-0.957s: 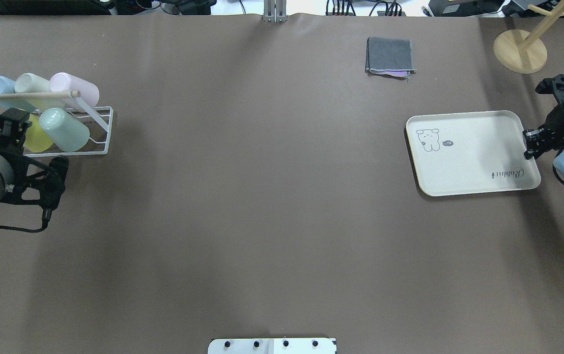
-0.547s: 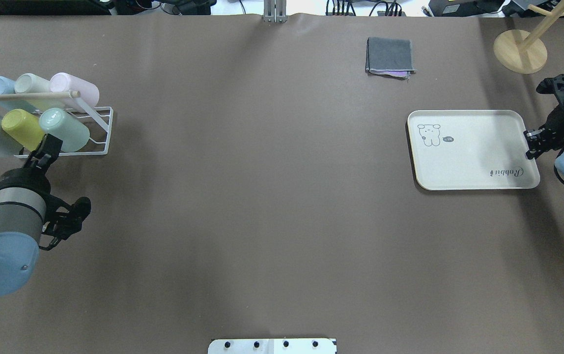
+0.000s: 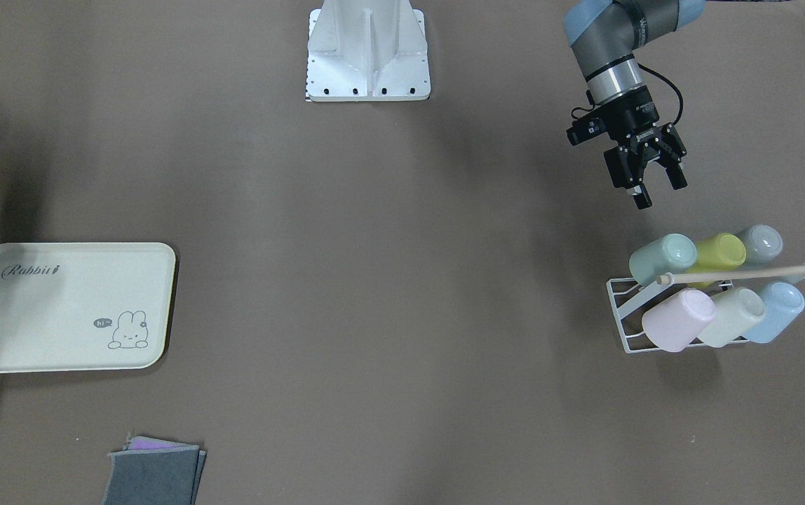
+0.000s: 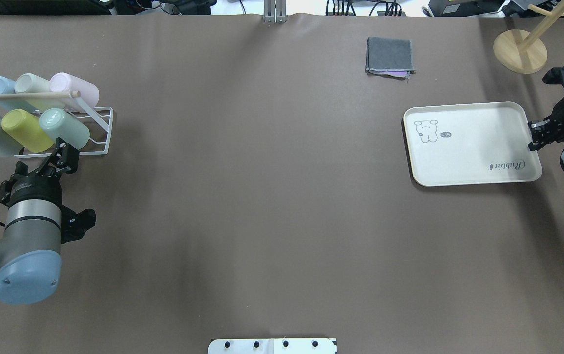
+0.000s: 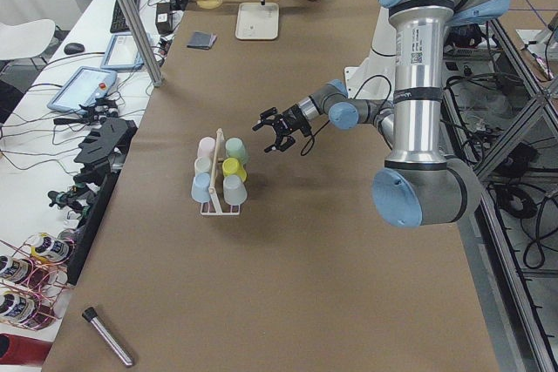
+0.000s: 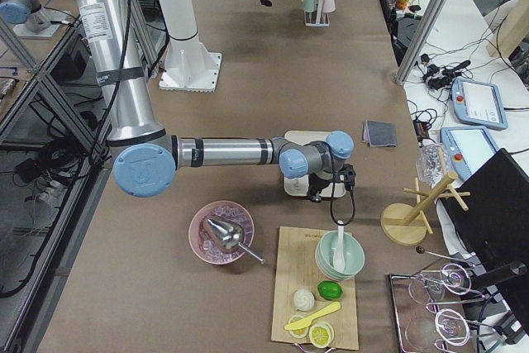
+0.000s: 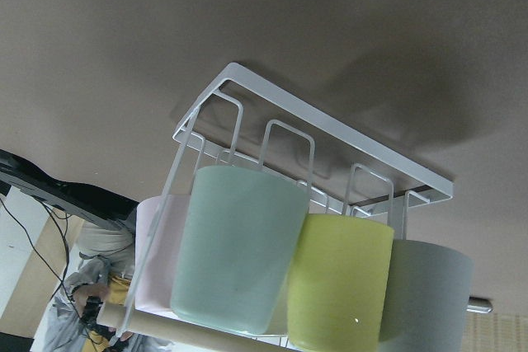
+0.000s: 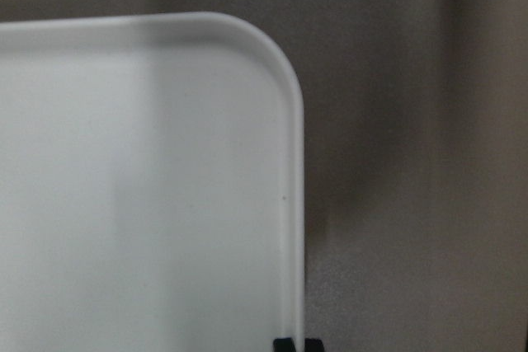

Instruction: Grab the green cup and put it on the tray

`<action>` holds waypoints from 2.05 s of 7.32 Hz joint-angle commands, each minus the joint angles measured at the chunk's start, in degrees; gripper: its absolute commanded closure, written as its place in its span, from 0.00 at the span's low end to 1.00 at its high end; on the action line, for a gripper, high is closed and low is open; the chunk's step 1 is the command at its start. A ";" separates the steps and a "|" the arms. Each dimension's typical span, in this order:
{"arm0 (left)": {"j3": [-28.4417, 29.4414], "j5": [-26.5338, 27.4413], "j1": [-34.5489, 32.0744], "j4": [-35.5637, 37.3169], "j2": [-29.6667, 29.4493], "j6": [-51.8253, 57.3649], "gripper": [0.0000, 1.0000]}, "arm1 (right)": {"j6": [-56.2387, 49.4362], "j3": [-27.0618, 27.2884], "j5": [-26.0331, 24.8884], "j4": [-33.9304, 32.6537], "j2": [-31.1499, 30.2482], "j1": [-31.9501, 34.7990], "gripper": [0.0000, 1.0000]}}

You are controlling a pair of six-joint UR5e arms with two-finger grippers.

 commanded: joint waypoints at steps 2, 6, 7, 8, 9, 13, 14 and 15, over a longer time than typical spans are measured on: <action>5.86 4.05 0.37 -0.08 -3.45 2.69 0.02 | 6.78 6.27 4.08 -0.05 -0.72 3.18 1.00; 9.72 5.13 0.02 -0.08 -4.32 2.71 0.02 | 16.18 15.13 11.99 -0.39 -1.60 3.81 1.00; 10.87 5.13 -0.16 -0.17 -5.11 2.79 0.02 | 18.81 17.68 12.01 -0.48 -1.34 2.15 1.00; 12.10 5.13 -0.33 -0.17 -6.16 2.79 0.02 | 20.40 20.06 11.83 -0.57 -0.90 -0.91 1.00; 13.76 5.13 -1.21 -0.17 -7.65 2.88 0.03 | 23.81 20.95 11.22 -0.57 1.10 -4.16 1.00; 16.49 5.13 -3.93 -8.06 -8.63 11.40 0.03 | 40.05 20.17 2.90 -0.31 12.78 -18.83 1.00; 17.37 5.13 -3.94 -8.60 -8.90 11.49 0.03 | 42.54 19.82 2.00 -0.22 14.81 -20.96 1.00; 18.34 5.05 -4.03 -10.08 -8.90 11.50 0.03 | 42.74 18.86 1.64 -0.13 16.83 -22.28 1.00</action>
